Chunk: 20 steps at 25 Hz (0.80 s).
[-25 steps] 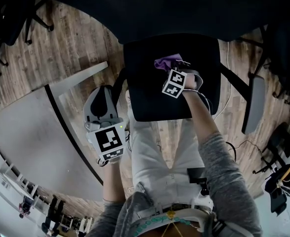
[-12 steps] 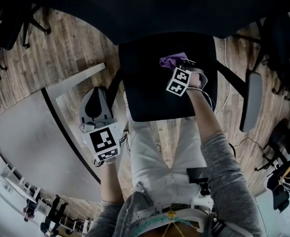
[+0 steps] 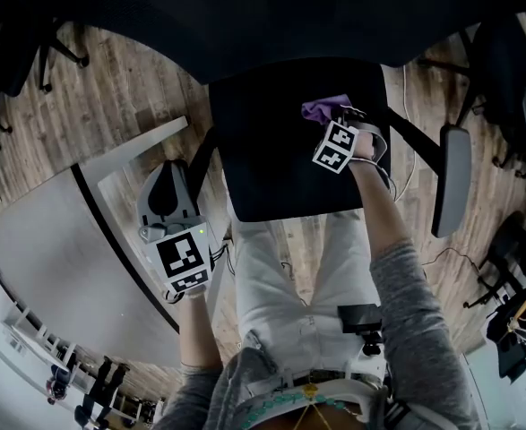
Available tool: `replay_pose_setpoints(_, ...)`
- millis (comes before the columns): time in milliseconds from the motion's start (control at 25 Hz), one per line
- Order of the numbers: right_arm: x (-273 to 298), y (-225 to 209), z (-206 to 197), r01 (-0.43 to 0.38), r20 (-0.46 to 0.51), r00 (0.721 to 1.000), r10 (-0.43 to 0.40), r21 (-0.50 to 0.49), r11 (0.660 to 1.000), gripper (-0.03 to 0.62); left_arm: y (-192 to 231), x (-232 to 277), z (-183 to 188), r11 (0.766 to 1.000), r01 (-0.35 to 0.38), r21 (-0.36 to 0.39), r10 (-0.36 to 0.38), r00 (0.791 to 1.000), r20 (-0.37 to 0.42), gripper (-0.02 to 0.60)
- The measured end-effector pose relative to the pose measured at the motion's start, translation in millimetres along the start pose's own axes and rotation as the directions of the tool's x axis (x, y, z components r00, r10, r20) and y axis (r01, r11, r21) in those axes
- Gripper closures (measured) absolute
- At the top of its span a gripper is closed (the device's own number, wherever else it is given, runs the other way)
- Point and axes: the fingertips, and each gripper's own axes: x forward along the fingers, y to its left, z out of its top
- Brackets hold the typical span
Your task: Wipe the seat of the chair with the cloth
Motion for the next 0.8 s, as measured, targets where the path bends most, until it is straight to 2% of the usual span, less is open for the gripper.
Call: replay_pose_setpoints(800, -19, -26, -84, 0.047, -0.088, 0.995, -0.040, 0.073, 0.996, 0.546, -2, 0, 1, 1.000, -0.009, 0.015, 0.009, 1.000, -0.007, 0.578)
